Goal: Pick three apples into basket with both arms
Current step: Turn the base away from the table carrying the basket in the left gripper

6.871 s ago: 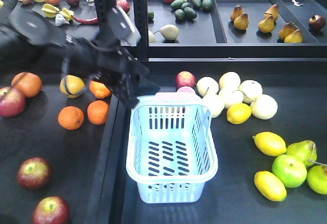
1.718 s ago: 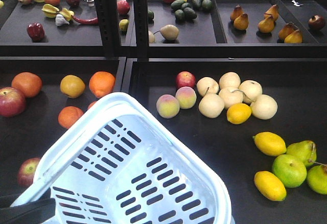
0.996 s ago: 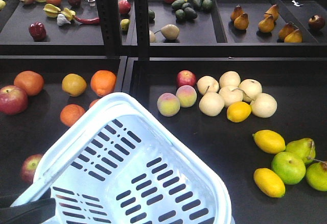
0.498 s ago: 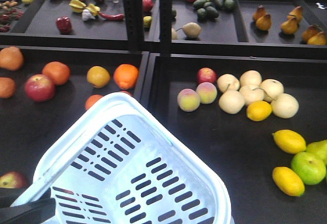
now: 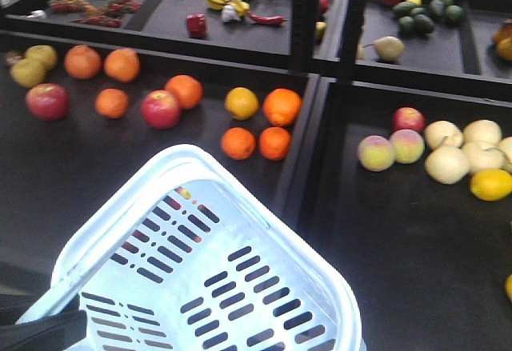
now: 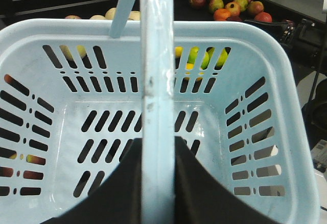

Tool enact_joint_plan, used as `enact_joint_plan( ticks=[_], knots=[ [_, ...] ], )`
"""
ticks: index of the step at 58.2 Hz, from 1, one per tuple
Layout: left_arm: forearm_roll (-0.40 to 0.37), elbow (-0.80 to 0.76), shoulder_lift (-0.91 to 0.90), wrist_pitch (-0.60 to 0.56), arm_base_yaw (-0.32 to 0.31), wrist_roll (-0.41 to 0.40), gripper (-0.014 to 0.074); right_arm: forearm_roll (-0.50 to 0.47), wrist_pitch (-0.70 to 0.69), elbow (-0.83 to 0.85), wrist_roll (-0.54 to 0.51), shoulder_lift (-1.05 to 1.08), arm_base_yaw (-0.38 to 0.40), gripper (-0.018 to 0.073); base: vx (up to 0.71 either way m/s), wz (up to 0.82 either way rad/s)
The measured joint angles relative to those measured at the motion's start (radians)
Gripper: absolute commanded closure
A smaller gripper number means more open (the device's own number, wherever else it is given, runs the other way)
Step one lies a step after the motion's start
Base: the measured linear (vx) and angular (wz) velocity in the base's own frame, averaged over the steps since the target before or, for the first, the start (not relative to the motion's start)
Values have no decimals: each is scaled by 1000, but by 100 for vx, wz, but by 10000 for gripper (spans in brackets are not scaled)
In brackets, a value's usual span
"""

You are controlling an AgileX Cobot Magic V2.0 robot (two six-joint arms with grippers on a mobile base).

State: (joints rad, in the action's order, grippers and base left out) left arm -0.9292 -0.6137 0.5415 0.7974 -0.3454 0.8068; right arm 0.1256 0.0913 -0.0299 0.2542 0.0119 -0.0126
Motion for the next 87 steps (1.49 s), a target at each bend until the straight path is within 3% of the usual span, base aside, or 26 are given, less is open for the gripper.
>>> enact_joint_plan(
  ticks=[87],
  knots=[
    [0,0,0,0,0,0,602,0,0,0,0,0,0,564,-18,48]
  ],
)
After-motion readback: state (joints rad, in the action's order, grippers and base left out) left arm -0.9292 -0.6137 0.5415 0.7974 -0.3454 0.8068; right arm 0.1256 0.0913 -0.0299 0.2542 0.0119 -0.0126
